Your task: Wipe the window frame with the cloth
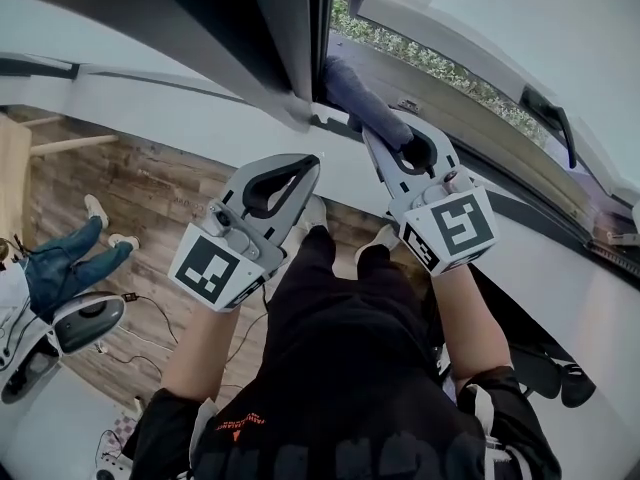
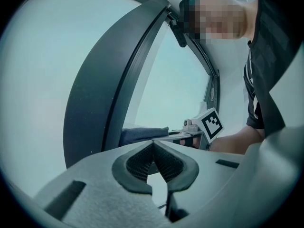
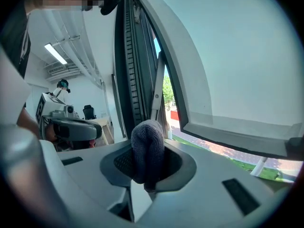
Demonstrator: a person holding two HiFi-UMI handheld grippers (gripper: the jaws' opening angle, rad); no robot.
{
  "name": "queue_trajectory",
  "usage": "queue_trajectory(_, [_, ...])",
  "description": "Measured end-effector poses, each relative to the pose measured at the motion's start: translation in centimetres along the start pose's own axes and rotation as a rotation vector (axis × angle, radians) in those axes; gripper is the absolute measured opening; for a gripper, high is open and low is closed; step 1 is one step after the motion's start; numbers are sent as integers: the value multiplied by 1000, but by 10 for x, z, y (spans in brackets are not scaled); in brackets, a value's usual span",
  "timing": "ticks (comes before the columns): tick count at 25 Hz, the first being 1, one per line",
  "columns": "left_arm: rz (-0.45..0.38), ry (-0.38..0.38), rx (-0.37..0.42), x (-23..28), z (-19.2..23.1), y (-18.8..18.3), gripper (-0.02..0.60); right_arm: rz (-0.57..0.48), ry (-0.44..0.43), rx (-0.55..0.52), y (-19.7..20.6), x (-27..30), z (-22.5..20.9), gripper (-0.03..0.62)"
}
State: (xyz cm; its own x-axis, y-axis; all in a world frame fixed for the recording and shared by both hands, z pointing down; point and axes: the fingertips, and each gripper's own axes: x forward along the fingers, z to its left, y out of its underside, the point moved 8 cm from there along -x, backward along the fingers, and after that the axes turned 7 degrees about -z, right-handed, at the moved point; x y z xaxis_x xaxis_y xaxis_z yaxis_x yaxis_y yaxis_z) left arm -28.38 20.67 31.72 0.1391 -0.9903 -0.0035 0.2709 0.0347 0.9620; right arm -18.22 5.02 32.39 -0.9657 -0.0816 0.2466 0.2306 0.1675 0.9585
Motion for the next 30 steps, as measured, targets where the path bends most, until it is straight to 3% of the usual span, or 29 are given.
queue_trajectory(14, [44, 6, -16, -4, 6, 15, 20, 78, -39, -21, 37, 33, 15, 67])
queue_trajectory(30, [89, 31, -17, 4, 0, 26, 20, 118, 36, 43, 57, 37, 10, 67])
